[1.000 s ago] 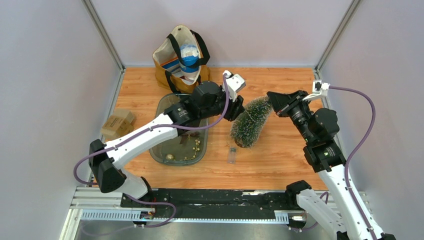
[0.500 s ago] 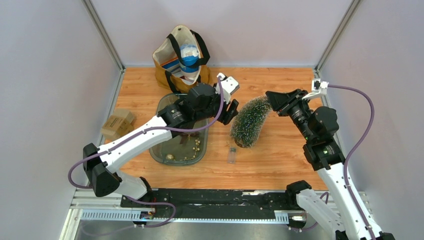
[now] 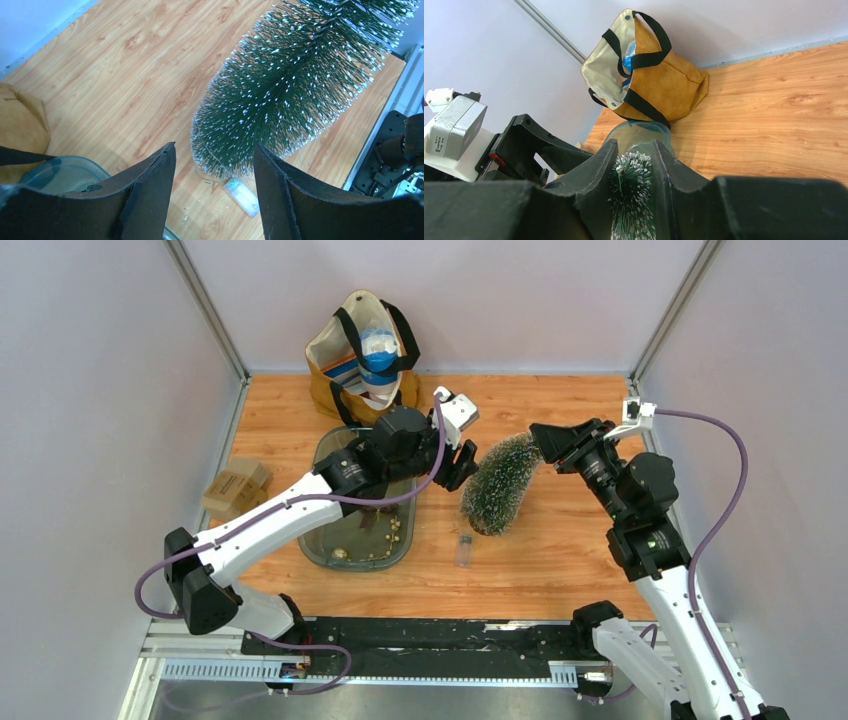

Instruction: Decorate the small christmas tree

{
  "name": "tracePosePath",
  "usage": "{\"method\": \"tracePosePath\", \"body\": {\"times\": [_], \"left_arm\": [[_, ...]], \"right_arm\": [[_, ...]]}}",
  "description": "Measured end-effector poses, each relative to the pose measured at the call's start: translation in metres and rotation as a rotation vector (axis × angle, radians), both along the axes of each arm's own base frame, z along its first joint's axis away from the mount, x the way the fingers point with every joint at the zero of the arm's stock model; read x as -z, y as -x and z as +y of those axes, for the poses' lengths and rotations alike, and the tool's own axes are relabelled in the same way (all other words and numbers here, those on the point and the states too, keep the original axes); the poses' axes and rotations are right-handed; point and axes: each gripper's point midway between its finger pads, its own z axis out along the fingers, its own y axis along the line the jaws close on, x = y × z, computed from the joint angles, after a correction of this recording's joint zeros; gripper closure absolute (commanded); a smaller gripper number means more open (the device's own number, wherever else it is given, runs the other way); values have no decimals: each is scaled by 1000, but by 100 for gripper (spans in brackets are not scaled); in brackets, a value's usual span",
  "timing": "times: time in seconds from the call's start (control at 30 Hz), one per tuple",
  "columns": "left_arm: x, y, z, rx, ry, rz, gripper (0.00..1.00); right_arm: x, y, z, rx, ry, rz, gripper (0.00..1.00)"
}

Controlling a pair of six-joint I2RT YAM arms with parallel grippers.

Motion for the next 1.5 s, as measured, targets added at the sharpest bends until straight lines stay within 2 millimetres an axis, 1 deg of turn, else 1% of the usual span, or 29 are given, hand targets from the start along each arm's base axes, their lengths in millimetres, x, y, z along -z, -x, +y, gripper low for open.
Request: {"method": "tracePosePath", "body": {"times": [0.1, 0.13, 0.17, 0.23, 0.27, 0.37, 0.43, 0.5, 0.6, 0.8, 0.97, 1.1, 1.3, 1.37, 1.4, 1.43, 1.5], "left_arm": [[-1, 0, 1, -4, 2, -2, 32], [-2, 1, 2, -5, 4, -1, 33], [-3, 1, 2, -7, 5, -2, 33], [-4, 1, 3, -8, 7, -3, 32], [-4, 1, 4, -9, 8, -4, 32], [-3, 3, 6, -11, 7, 1, 32], [1, 5, 8, -15, 4, 10, 32], [6, 6, 10, -18, -2, 20, 32], [15, 7, 12, -28, -16, 37, 31], [31, 9, 20, -51, -40, 63, 30], [36, 10, 24, -63, -54, 72, 29], [44, 11, 31, -88, -70, 85, 27], [60, 8, 43, -139, -82, 129, 26], [64, 4, 48, -165, -78, 150, 26], [66, 1, 51, -180, -75, 162, 26], [67, -2, 55, -197, -69, 175, 25], [70, -8, 61, -228, -54, 201, 25]], "right_arm": [[-1, 0, -1, 1, 4, 1, 65], [-1, 0, -1, 2, 6, 3, 62], [-1, -1, -1, 4, 8, 4, 58], [-1, -1, -2, 4, 10, 6, 54], [-1, -1, -2, 4, 13, 7, 50], [2, -1, -1, 0, 25, 15, 30], [3, 0, -3, 2, 42, 22, 19], [2, 1, -5, 8, 62, 27, 14], [-4, 2, -12, 26, 92, 22, 7], [-31, 4, -26, 67, 146, -28, 3], [-37, 5, -40, 113, 191, -31, 0], [-45, 10, -66, 217, 227, -31, 0], [-62, 38, -115, 454, 251, -34, 0], [-61, 45, -130, 533, 244, -12, 0], [-56, 49, -138, 574, 240, 11, 0], [-48, 51, -145, 610, 235, 40, 1], [-24, 54, -154, 660, 223, 105, 2]]}}
